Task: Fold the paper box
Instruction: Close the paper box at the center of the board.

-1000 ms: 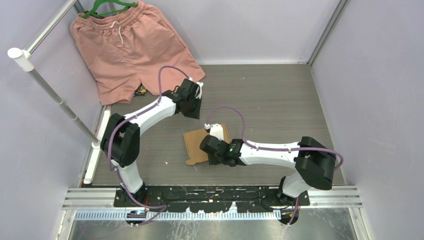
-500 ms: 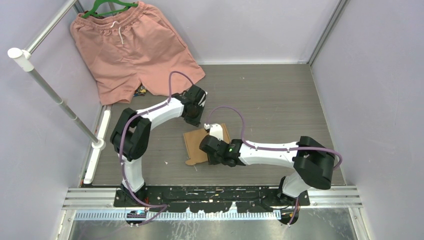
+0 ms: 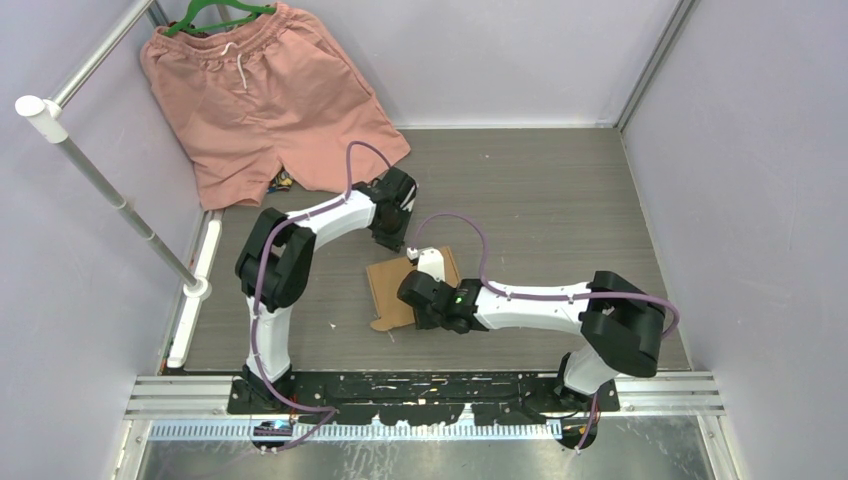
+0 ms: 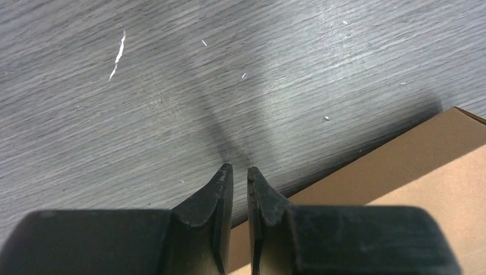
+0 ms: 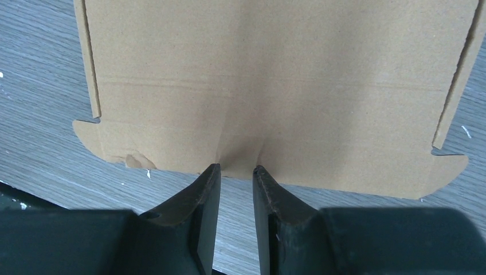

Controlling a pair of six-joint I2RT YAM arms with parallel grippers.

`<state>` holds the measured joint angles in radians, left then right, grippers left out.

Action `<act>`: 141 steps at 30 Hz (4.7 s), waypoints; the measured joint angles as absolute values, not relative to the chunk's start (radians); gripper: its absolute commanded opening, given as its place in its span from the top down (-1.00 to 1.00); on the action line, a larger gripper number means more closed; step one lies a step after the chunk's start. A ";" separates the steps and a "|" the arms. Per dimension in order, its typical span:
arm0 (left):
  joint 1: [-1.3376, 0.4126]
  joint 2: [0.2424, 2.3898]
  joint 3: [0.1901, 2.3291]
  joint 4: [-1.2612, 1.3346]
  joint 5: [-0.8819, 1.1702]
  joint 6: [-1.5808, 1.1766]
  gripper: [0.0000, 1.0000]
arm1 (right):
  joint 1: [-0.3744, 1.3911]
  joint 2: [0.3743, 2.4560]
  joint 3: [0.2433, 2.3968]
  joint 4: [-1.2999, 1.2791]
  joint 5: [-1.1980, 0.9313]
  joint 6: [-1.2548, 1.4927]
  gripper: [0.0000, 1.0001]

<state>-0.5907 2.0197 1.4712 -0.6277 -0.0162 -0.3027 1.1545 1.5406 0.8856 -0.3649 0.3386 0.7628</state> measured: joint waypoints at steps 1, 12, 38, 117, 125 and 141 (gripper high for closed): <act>-0.591 2.020 1.470 -0.628 -0.016 -0.303 0.68 | 1.154 1.542 0.885 -0.363 0.339 0.763 0.33; -0.596 2.035 1.469 -0.622 -0.015 -0.305 0.71 | 1.140 1.568 0.883 -0.352 0.332 0.762 0.33; -0.553 1.872 1.445 -0.642 -0.065 -0.311 0.16 | 1.108 1.568 0.934 -0.390 0.328 0.716 0.30; -0.644 1.881 1.367 -0.626 0.000 -0.327 0.30 | 1.050 1.678 0.912 -0.257 0.285 0.687 0.23; -0.643 1.881 1.368 -0.621 0.000 -0.324 0.19 | 1.041 1.678 0.912 -0.254 0.284 0.673 0.22; -0.646 1.874 1.385 -0.703 0.001 -0.321 0.11 | 1.030 1.678 0.912 -0.246 0.285 0.664 0.22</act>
